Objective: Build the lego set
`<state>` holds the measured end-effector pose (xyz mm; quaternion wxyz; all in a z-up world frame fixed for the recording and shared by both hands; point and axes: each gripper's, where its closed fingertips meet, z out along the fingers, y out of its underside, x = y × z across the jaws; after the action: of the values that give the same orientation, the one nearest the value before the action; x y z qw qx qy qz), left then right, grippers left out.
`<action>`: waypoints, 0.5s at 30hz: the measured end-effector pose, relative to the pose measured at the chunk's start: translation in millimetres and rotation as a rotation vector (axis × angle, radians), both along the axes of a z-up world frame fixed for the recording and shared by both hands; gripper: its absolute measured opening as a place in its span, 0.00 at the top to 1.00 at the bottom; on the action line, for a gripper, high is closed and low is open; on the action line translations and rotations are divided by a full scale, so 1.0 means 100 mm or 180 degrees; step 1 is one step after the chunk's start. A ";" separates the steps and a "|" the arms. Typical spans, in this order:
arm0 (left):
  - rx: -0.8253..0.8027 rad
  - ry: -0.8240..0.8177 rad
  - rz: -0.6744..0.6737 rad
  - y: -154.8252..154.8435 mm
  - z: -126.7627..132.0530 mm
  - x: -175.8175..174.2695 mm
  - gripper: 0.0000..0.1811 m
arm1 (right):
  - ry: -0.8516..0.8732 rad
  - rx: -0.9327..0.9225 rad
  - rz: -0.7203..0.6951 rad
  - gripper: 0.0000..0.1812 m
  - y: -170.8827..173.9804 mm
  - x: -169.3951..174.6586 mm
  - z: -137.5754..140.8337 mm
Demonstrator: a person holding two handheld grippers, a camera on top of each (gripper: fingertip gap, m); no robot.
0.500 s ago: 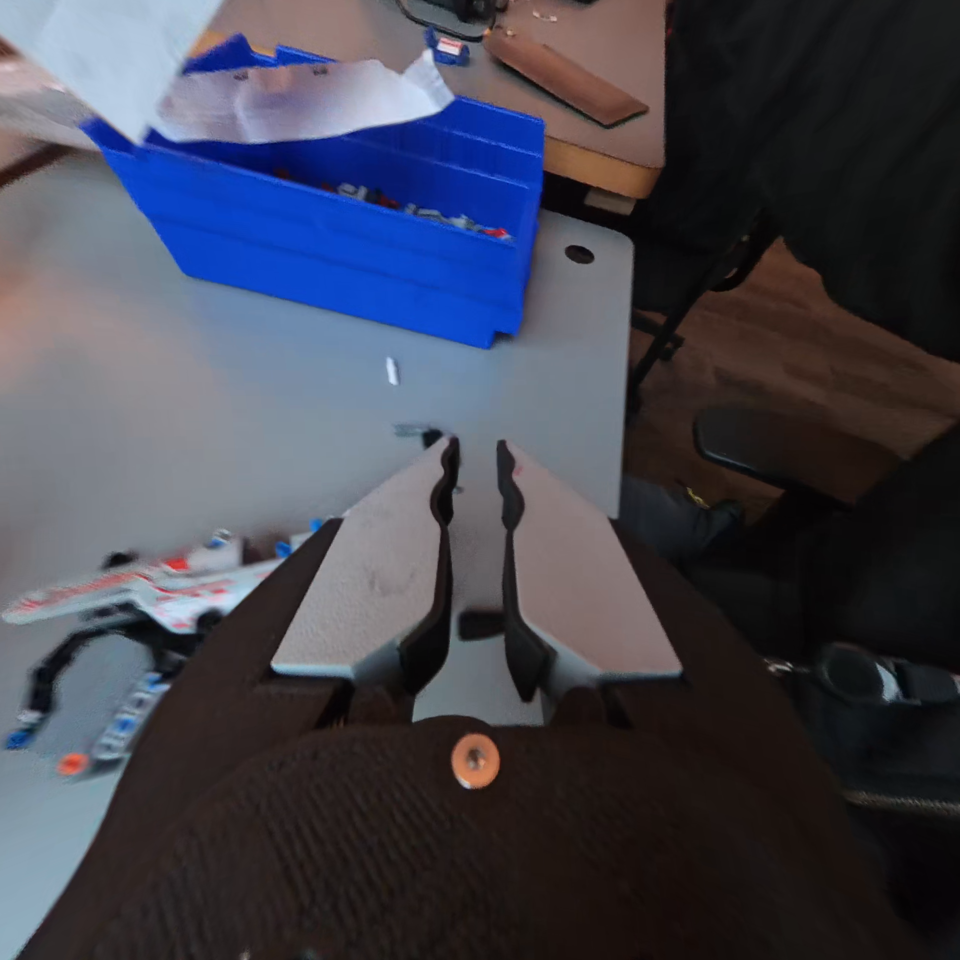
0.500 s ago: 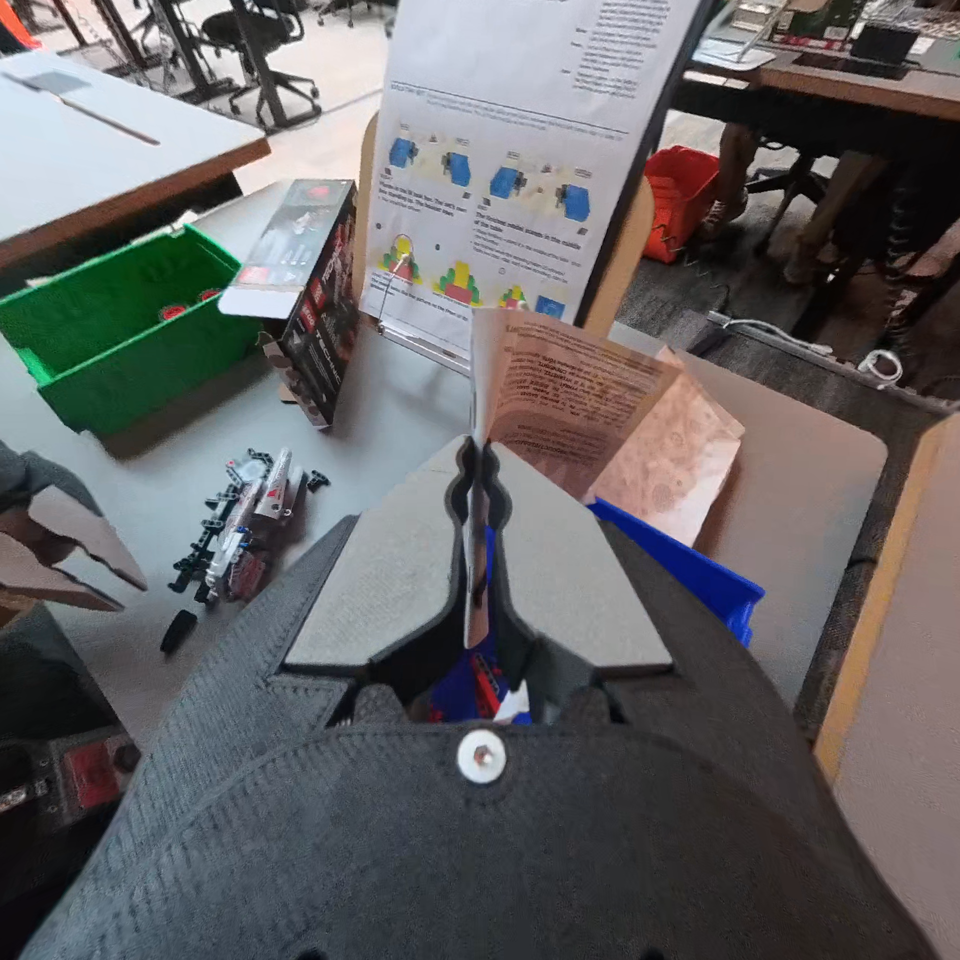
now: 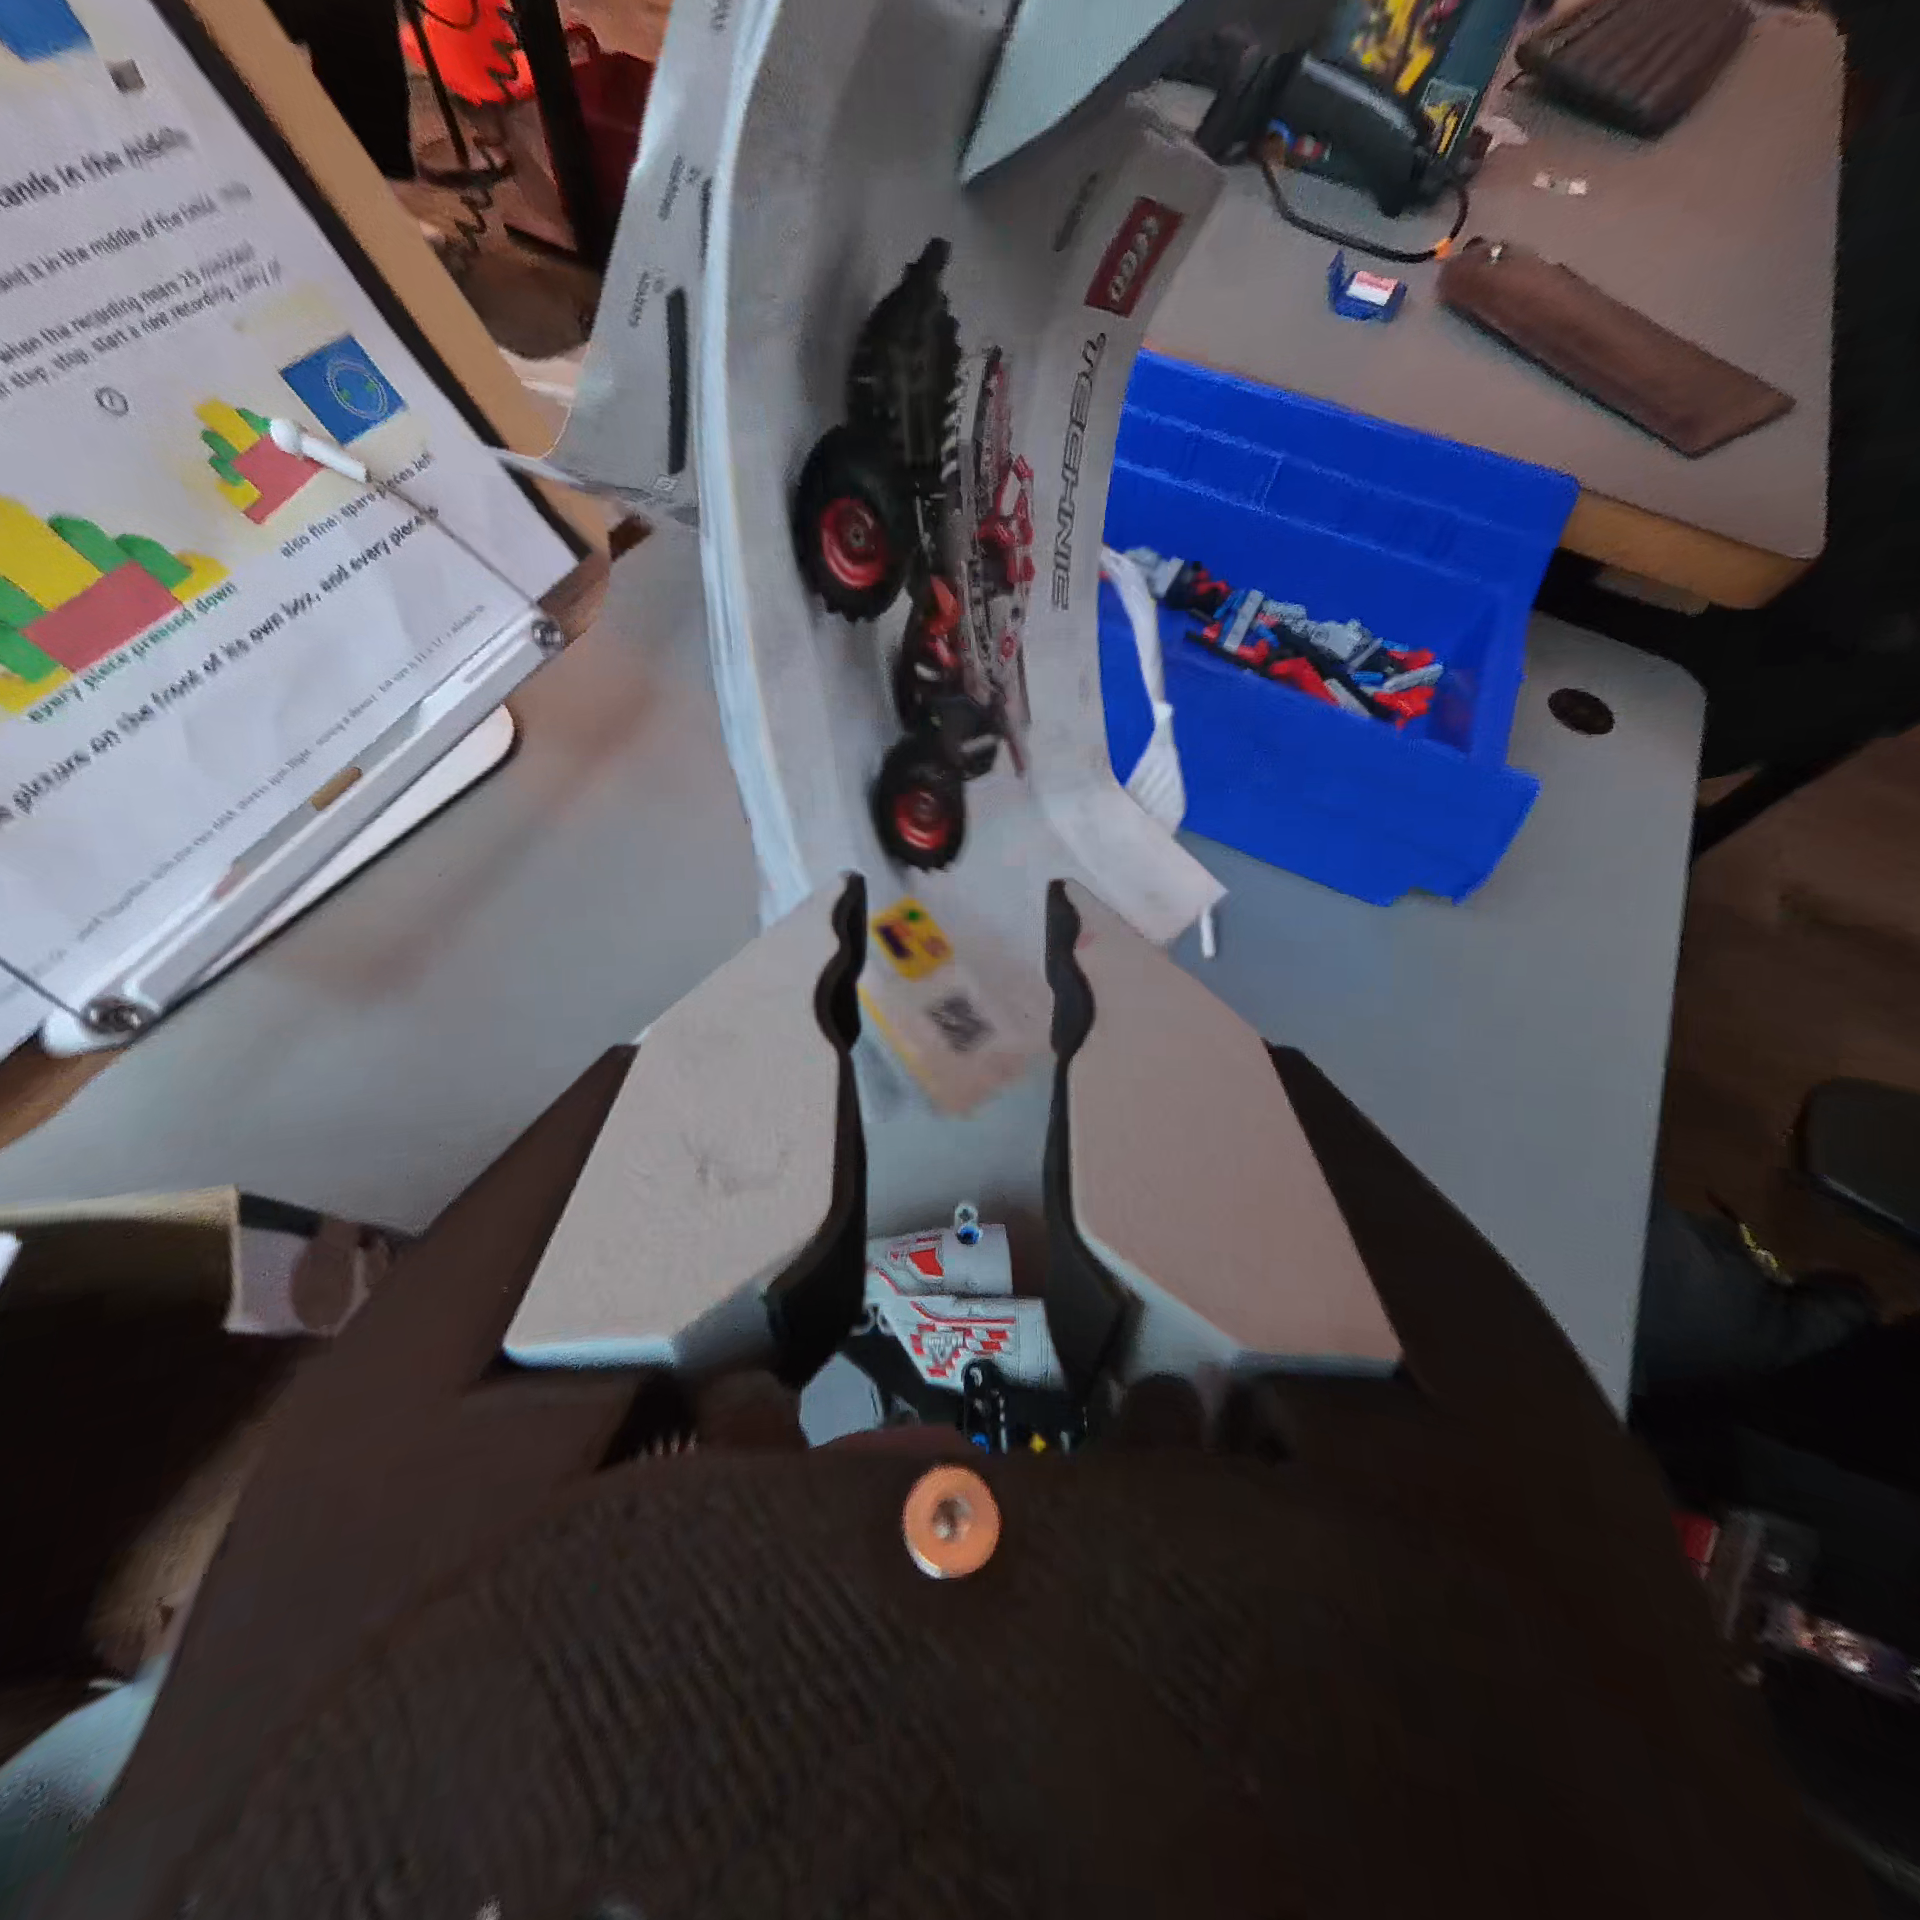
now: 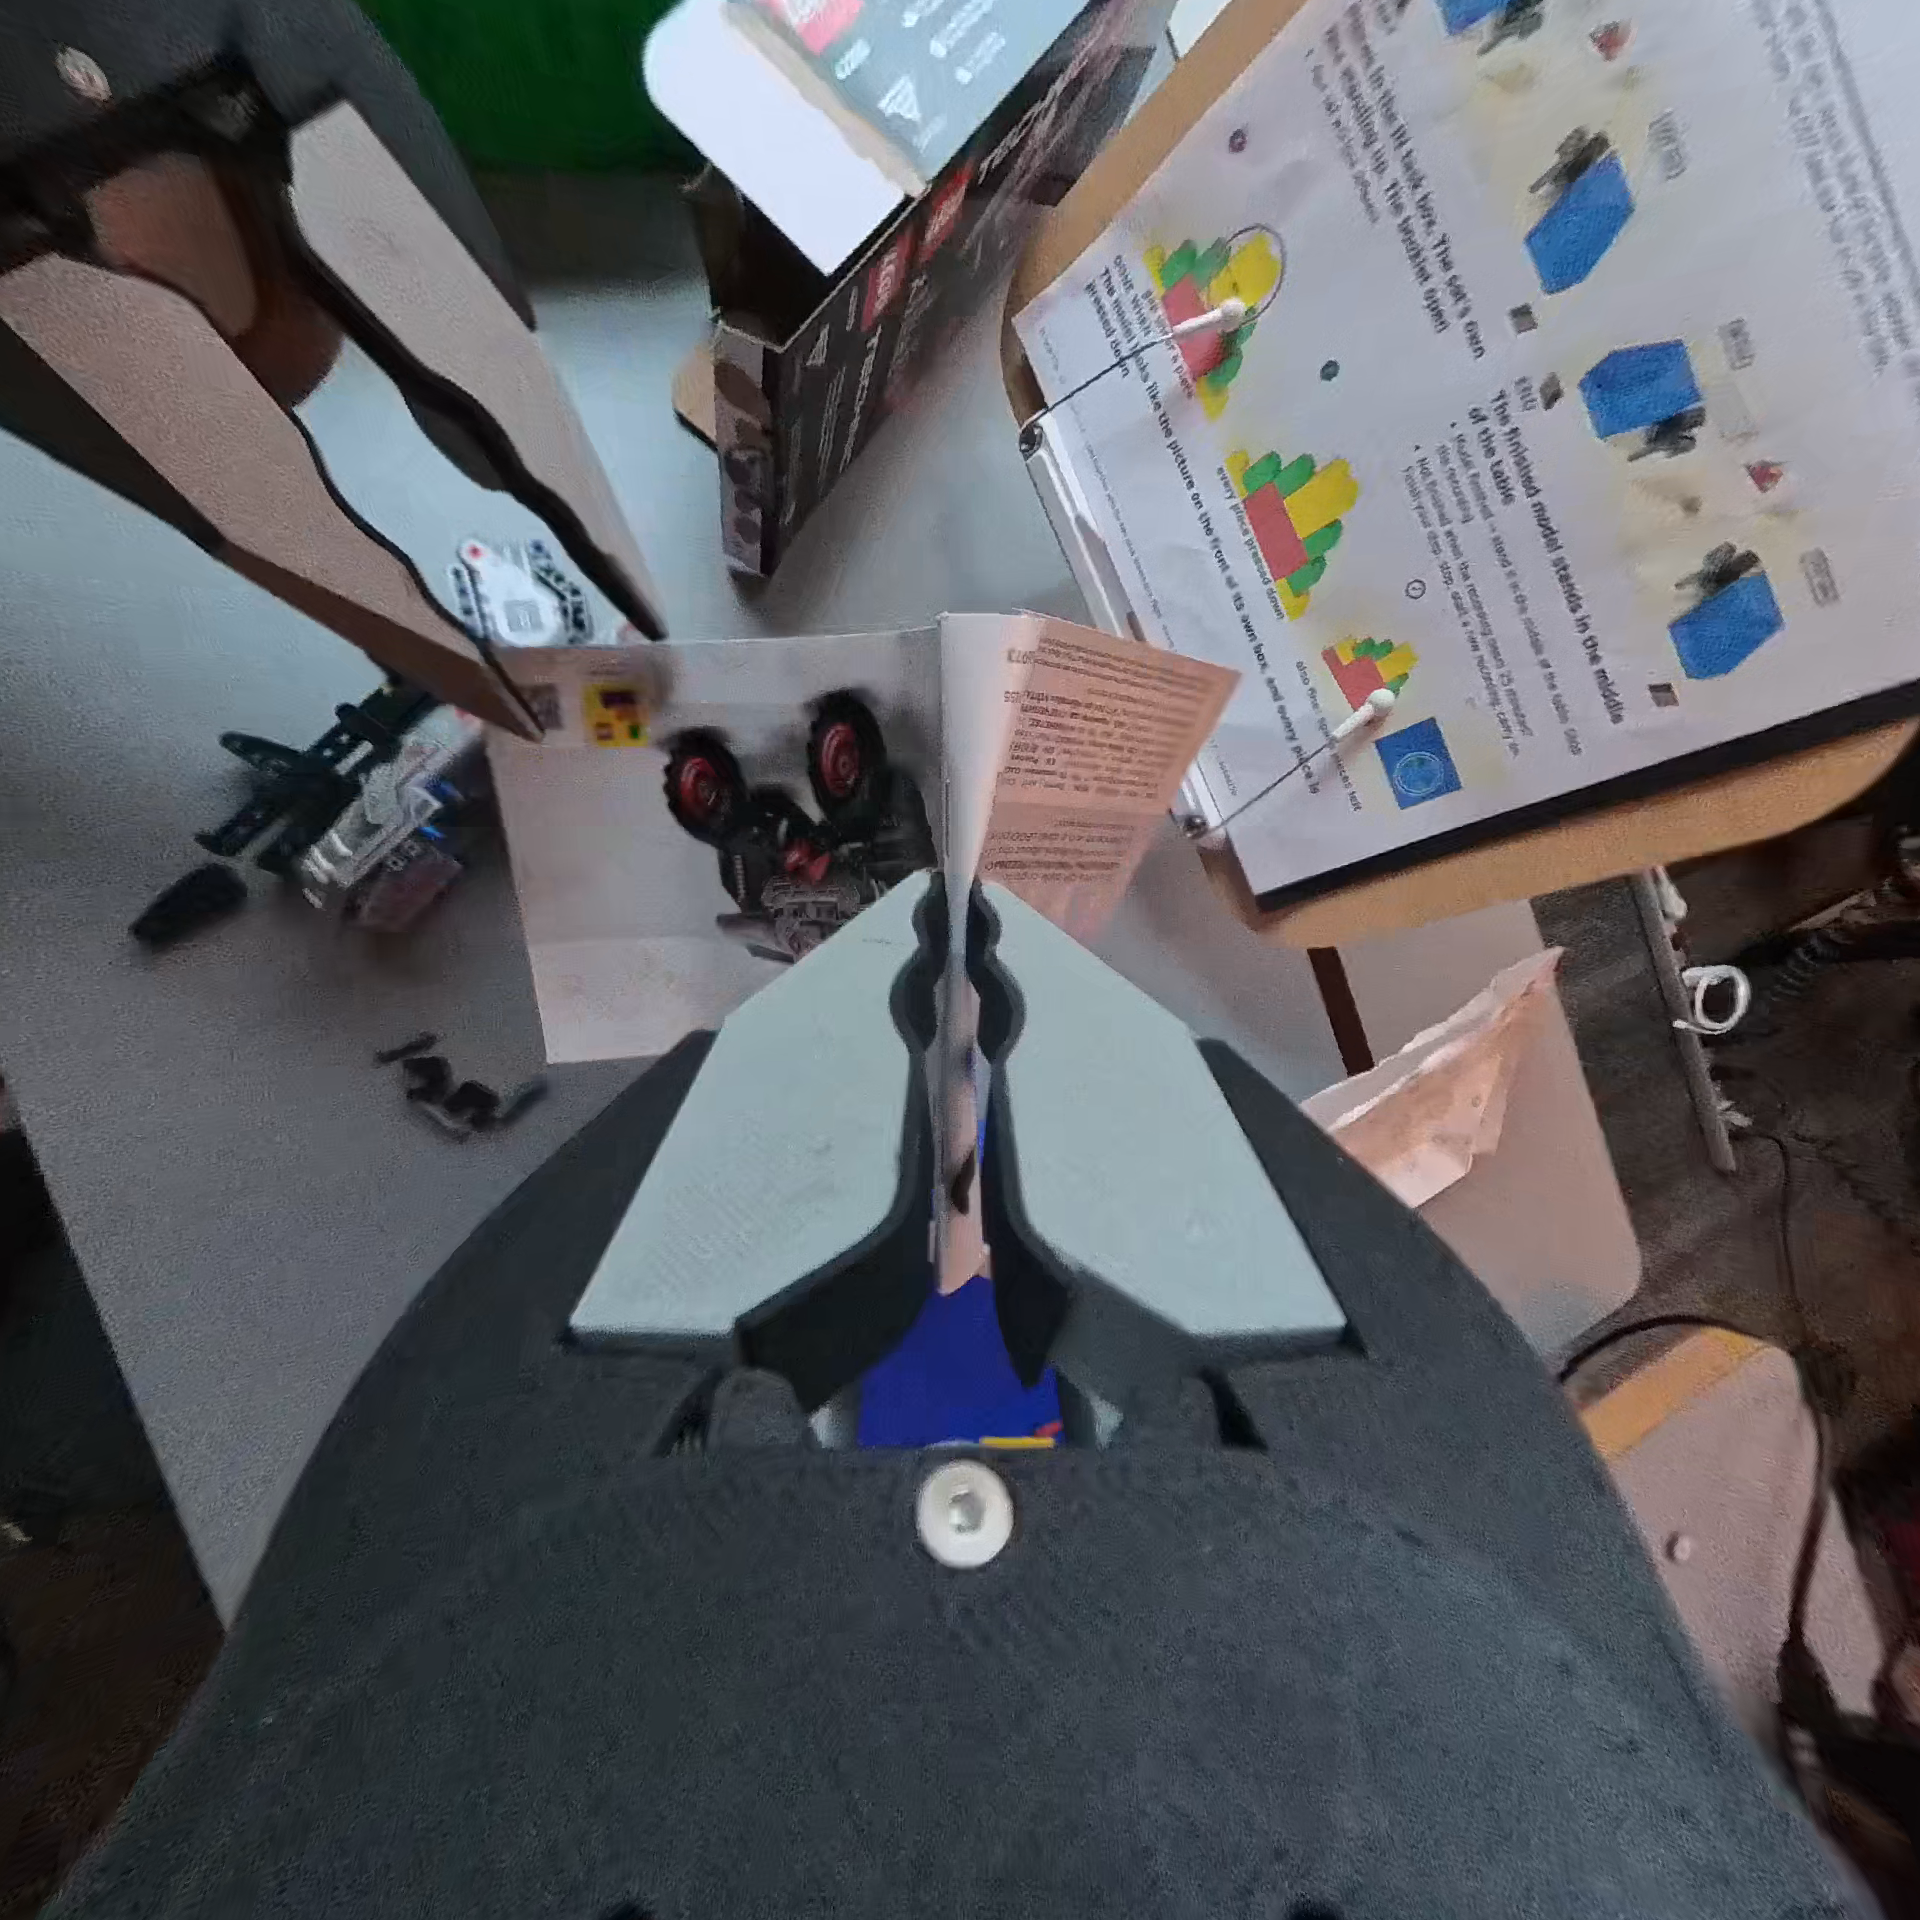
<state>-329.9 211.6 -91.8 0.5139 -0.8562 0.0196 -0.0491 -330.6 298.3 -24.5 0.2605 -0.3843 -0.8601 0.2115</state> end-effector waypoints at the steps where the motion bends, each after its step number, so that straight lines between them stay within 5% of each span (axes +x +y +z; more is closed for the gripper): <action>1: -0.0037 0.0010 0.0031 -0.04 -0.12 -0.01 0.83 | -0.0085 0.0165 0.0034 1.00 0.02 -0.03 -0.12; 5: -0.0287 0.0284 0.0117 -0.09 -0.41 -0.15 0.78 | -0.0712 0.0924 0.0338 1.00 0.02 -0.04 -0.56; 12: -0.0103 0.0193 -0.0323 0.23 -0.16 -0.15 0.69 | -0.0899 0.0988 0.1198 1.00 -0.45 -0.05 -0.58; 15: -0.0108 0.0402 -0.0374 0.29 -0.18 -0.17 0.92 | -0.0792 0.0814 0.1270 1.00 -0.58 -0.05 -0.51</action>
<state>-347.2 240.4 -109.8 0.4932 -0.8636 0.1014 -0.0254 -336.1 240.4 -75.6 0.1524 -0.1942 -0.9640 0.0994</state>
